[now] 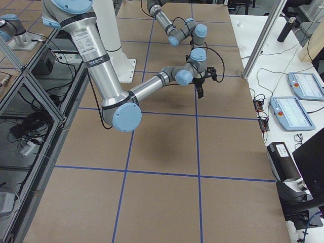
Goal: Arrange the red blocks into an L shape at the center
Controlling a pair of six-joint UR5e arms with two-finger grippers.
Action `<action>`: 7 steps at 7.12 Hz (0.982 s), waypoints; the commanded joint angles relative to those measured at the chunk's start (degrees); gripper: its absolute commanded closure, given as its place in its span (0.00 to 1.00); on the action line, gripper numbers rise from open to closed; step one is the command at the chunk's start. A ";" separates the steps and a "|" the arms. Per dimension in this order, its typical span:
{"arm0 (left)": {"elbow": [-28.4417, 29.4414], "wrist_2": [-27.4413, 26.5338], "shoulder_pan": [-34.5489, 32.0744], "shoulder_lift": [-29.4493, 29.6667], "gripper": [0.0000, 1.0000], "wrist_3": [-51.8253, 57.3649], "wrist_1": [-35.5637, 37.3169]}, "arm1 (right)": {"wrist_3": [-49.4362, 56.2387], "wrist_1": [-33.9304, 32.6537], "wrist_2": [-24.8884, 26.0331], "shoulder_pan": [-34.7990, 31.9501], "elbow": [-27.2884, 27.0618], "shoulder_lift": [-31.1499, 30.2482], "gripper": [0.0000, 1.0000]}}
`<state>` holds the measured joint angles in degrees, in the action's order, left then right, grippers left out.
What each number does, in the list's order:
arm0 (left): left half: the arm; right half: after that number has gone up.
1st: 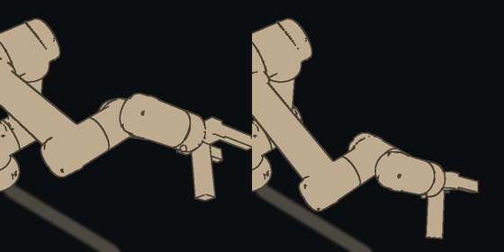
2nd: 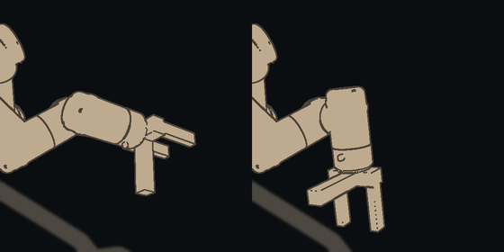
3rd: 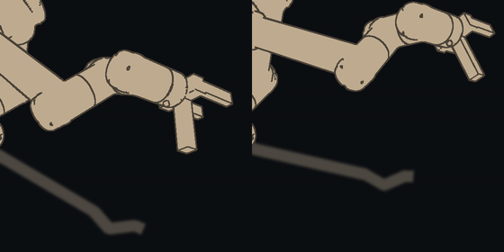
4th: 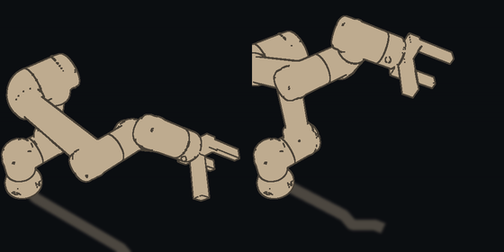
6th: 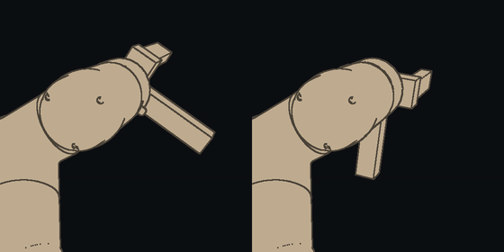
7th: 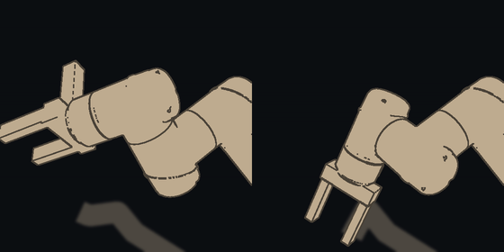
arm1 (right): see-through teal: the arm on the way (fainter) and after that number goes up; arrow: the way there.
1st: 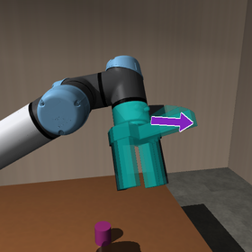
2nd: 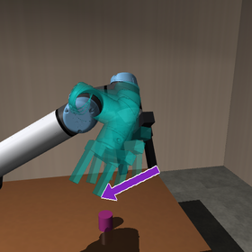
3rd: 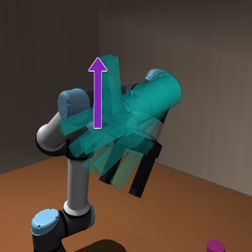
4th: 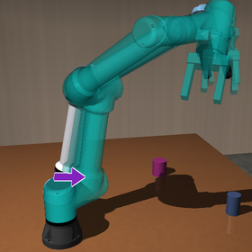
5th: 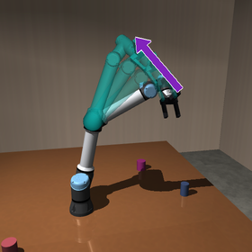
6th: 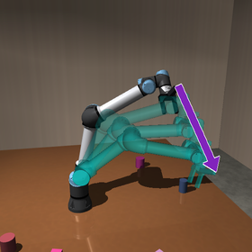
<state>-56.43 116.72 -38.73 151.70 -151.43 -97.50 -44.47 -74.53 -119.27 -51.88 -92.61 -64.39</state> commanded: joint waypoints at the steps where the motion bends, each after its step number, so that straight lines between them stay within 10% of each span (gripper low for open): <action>1: -0.09 0.00 0.06 0.00 1.00 -0.09 0.12 | 0.00 0.00 0.00 -0.06 0.06 -0.03 0.01; 2: -0.09 0.00 0.06 0.00 1.00 -0.18 0.03 | 0.00 -0.09 0.00 0.03 0.06 -0.03 0.01; 3: -0.17 0.00 0.06 0.00 0.45 0.08 -0.23 | 0.09 0.00 0.00 0.03 0.24 -0.03 0.01; 5: -0.17 -1.13 0.75 0.00 0.00 0.17 -0.15 | 0.09 -0.09 0.00 -0.06 0.32 0.05 0.01; 7: -0.26 -1.23 0.76 0.00 0.00 0.17 -0.15 | 0.09 -0.09 0.00 0.03 0.33 0.05 0.01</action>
<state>-56.63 115.64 -38.00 151.67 -151.27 -97.69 -44.39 -74.61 -119.27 -51.91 -92.30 -64.34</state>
